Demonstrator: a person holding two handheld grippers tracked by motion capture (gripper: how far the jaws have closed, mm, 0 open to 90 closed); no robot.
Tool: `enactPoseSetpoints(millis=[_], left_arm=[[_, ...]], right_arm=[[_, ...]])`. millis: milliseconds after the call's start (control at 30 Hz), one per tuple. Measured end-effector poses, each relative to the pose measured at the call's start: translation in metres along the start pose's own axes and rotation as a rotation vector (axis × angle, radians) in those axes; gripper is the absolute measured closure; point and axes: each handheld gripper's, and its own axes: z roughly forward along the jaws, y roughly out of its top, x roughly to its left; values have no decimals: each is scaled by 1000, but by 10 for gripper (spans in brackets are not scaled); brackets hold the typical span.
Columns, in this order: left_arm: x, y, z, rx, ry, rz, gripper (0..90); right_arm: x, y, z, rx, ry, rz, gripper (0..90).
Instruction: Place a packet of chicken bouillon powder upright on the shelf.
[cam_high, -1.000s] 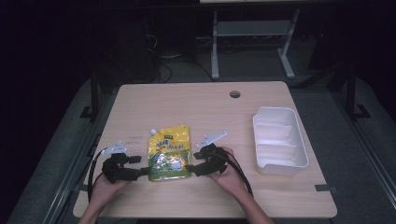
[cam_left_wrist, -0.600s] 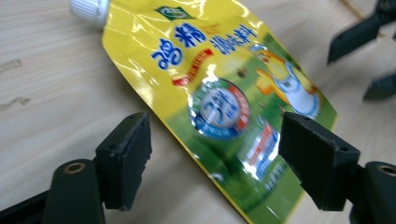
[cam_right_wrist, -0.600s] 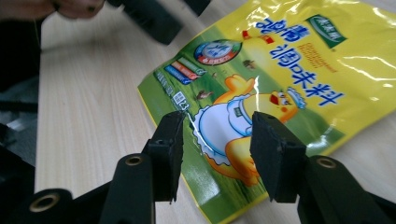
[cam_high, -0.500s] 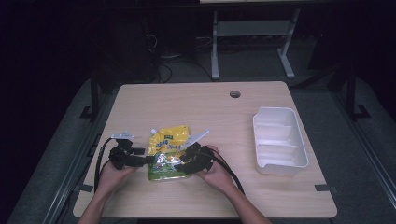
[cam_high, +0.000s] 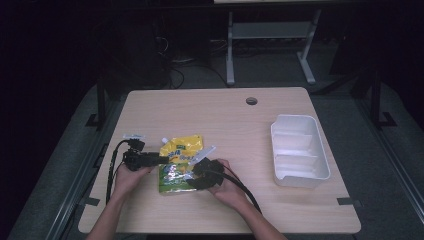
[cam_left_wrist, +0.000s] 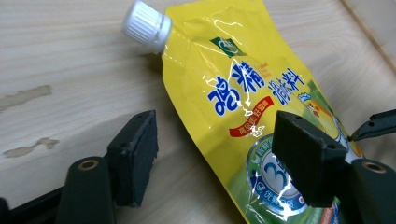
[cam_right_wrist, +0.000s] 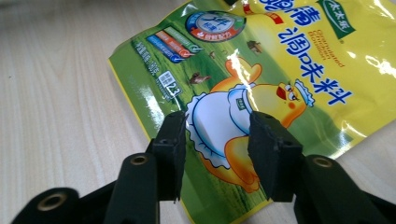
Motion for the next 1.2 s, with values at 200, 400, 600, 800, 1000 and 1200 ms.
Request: enactPoseSetpoints(millis=[200, 400, 600, 800, 1000, 1200], left_arm=[[-1, 1, 6, -1, -32, -4, 465], [-4, 12, 5, 17, -20, 13, 796], [-4, 12, 0, -12, -77, 9, 900], [-13, 13, -11, -36, -113, 56, 900], [-22, 13, -25, -76, -137, 108, 900], [-29, 12, -37, -99, -142, 146, 900]], right_arm=[[3, -2, 0, -10, -30, -15, 594], [2, -4, 0, -19, -25, -6, 598], [-1, -5, -2, -14, 3, 30, 531], [-19, -9, -26, -75, 3, 107, 413], [-32, -12, -42, -116, 1, 164, 364], [-47, -13, -53, -128, 4, 214, 320]])
